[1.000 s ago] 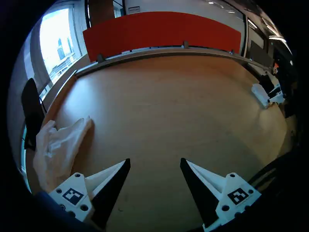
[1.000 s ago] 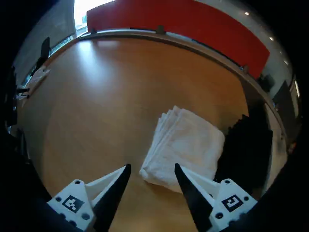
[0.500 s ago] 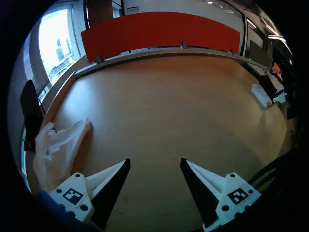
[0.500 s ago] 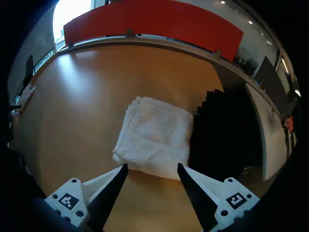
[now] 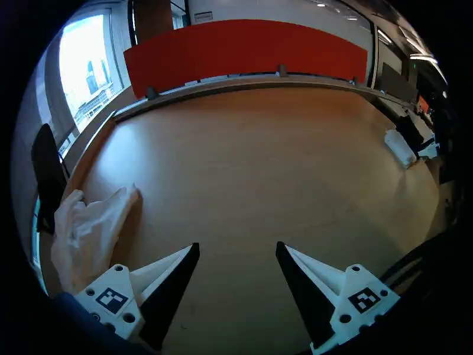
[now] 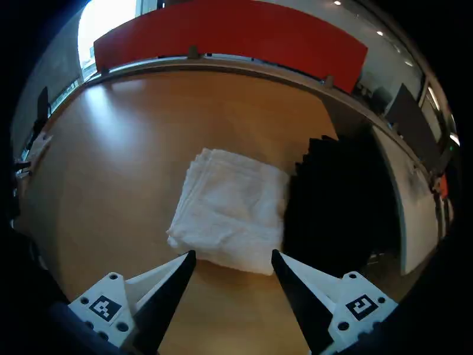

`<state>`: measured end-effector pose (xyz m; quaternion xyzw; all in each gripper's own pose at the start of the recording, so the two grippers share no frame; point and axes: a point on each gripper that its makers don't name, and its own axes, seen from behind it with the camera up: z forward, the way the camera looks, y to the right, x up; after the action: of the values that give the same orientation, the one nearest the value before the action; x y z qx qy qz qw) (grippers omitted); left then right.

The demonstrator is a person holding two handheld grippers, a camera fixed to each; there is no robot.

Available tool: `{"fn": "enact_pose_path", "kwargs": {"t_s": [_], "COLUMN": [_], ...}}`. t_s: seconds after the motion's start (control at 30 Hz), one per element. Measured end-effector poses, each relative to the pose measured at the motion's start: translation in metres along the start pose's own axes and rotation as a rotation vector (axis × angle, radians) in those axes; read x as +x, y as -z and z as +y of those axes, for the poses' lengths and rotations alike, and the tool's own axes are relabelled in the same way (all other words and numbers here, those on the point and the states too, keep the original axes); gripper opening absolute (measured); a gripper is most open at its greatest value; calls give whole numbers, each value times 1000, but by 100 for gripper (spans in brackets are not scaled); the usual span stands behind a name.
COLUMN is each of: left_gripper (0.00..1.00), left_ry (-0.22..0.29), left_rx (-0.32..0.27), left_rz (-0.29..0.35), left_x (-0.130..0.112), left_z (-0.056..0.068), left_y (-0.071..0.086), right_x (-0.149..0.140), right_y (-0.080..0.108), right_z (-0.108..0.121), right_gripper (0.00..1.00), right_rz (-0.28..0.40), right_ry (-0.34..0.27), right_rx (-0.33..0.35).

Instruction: Fold towel

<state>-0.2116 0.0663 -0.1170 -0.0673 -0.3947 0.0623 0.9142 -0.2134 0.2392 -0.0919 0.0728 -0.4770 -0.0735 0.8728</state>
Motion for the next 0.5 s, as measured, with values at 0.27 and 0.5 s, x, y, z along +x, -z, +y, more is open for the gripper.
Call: {"fn": "enact_pose_path", "kwargs": {"t_s": [0.27, 0.5], "left_gripper": [96, 96], "left_ry": [32, 60], "left_rx": [6, 7], "left_rz": [17, 35], "left_x": [4, 10], "left_z": [0, 2], "left_y": [1, 0], "right_x": [9, 25], "right_y": [6, 16], "right_z": [2, 1], "right_gripper": [99, 99], "right_rz": [52, 145], "right_ry": [-43, -105], "right_rx": [-24, -70]}}
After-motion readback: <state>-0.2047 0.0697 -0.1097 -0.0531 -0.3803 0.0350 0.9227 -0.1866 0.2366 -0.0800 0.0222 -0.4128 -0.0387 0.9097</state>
